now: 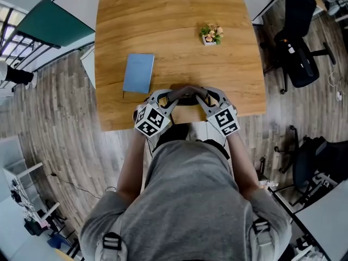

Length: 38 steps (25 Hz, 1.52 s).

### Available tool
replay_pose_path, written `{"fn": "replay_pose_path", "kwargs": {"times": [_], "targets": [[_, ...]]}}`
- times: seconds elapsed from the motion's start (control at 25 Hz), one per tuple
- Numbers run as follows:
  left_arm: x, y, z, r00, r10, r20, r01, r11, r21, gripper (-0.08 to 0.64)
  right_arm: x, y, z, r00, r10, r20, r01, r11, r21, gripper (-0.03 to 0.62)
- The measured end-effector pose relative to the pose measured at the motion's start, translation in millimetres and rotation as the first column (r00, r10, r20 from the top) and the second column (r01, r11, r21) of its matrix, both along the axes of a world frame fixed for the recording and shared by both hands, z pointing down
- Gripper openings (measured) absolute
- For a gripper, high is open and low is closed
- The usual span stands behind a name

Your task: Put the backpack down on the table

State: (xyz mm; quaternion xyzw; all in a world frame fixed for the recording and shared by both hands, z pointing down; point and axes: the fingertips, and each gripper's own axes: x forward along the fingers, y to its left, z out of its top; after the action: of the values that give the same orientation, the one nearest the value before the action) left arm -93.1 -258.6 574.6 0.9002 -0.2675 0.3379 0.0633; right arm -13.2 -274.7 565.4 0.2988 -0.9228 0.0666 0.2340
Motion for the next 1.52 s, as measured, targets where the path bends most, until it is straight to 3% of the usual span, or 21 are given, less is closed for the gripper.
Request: {"fn": "replay_pose_path", "kwargs": {"times": [0.76,1.08,1.52], "targets": [[-10.0,-49.9,46.1,0.997,0.065,0.038,-0.062,0.995,-0.073,0.117,-10.5,-51.3,43.3,0.996,0.015,-0.083,-0.019,0.999,-0.043,0.121],[-9.7,-52.8,65.5,0.991,0.108,0.077,-0.102,0.991,-0.086,0.120,-8.6,-54.4,62.5,0.992,0.025,-0.121,-0.033,0.998,-0.057,0.123],[-3.9,-55.5,67.8,0.990,0.124,0.066,-0.120,0.991,-0.066,0.135,-0.7,-59.0,69.0,0.988,0.074,-0.134,-0.083,0.994,-0.065,0.149]]}}
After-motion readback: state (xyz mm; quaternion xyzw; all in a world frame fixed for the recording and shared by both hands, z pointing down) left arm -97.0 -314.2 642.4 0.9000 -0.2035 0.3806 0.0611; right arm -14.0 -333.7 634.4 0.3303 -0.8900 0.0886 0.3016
